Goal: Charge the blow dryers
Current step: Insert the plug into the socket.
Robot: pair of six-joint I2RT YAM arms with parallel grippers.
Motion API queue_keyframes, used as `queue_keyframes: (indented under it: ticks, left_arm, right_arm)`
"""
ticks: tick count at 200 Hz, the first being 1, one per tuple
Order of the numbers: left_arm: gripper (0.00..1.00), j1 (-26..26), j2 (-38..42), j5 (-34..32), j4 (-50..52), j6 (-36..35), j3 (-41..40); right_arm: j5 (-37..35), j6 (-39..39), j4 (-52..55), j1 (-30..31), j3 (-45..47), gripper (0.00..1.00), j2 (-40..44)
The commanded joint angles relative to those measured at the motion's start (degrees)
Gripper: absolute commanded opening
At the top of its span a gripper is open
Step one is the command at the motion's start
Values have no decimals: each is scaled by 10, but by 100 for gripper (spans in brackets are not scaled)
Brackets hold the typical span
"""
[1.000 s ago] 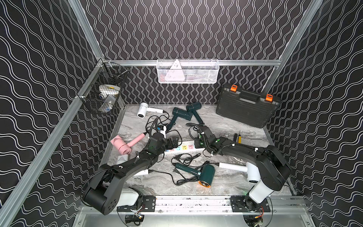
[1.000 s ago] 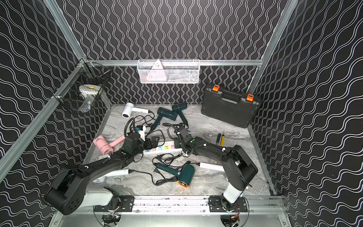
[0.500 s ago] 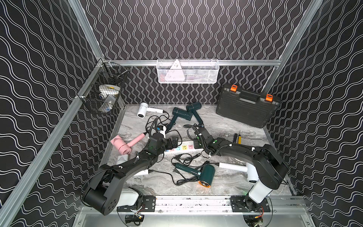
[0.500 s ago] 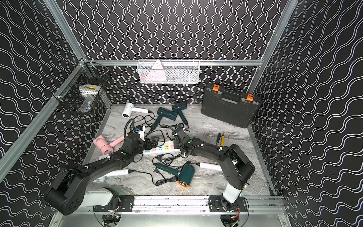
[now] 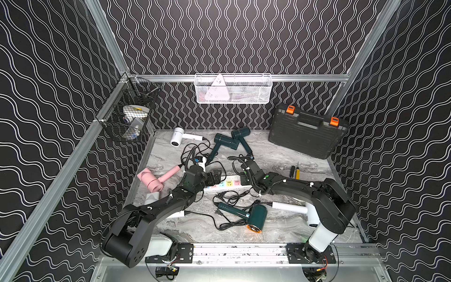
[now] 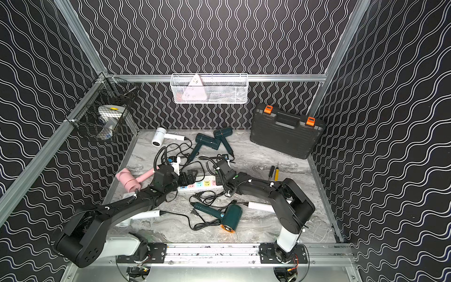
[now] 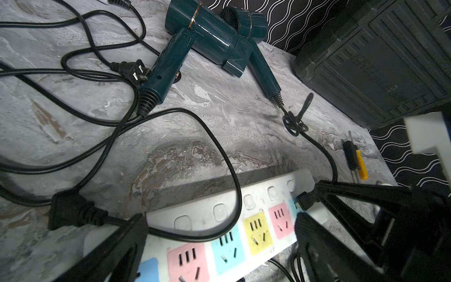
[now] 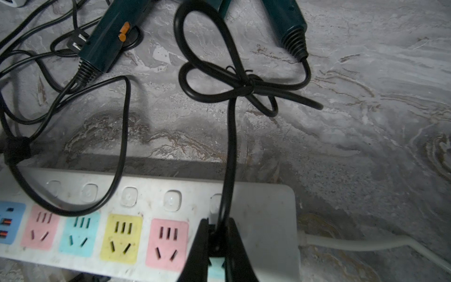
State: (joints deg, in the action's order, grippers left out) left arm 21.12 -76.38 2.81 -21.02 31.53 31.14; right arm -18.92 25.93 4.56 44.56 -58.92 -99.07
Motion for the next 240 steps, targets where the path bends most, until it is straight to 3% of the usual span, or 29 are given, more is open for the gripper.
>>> queue_keyframes:
  ticks: [1,57,144,240]
  left_arm:
    - [99,-1,3,-3,-13,4,-2]
    - [99,-1,5,-3,-13,3,-1]
    - [99,0,7,-7,-14,4,-5]
    - [99,-1,13,-8,-15,5,-7]
  right_arm:
    - [-3,2,-8,1,1,0,-2]
    - [3,-3,-20,11,31,0,7]
    - [-74,-43,-90,62,114,0,17]
    - [-88,13,-16,71,91,0,-20]
